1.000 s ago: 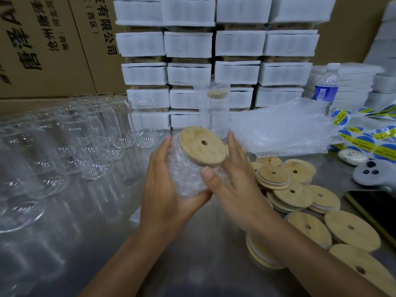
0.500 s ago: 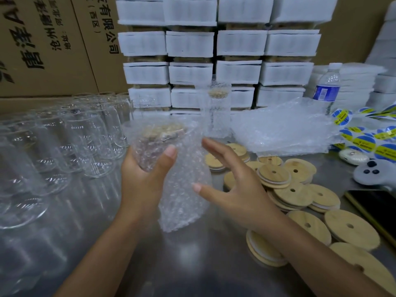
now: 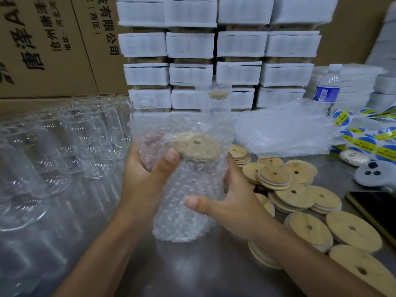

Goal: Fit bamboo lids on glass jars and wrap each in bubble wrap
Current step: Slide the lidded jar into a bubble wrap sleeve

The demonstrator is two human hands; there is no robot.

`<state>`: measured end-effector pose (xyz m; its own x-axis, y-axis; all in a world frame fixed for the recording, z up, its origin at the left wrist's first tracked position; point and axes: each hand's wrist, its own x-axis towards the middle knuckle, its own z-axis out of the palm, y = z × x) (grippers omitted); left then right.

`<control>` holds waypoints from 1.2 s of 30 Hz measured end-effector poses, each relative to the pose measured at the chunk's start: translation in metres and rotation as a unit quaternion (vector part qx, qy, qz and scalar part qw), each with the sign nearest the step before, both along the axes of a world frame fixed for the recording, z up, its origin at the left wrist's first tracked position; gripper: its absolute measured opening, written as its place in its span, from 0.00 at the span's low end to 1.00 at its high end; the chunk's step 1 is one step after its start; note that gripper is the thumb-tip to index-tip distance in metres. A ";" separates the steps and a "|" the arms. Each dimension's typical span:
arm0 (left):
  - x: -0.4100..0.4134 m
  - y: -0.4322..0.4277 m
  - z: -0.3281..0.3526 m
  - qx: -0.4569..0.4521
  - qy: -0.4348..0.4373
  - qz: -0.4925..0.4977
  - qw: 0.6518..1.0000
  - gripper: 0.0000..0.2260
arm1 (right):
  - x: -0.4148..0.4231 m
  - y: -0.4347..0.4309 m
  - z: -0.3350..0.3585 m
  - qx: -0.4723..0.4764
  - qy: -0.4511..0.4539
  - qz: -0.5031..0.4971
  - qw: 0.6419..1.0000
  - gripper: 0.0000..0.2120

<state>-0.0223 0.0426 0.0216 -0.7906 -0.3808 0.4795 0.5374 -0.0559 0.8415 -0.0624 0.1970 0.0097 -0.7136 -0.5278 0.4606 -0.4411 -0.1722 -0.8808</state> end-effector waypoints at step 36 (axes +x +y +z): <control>-0.018 0.014 -0.031 -0.027 -0.111 -0.102 0.988 0.18 | -0.020 0.012 0.008 -0.149 -0.041 -0.153 0.976 0.32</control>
<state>-0.0407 0.0565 -0.0091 -0.9365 -0.1809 0.3005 0.3208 -0.0950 0.9424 -0.0821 0.2095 0.0180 -0.8577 -0.1354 0.4960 -0.4424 -0.2972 -0.8462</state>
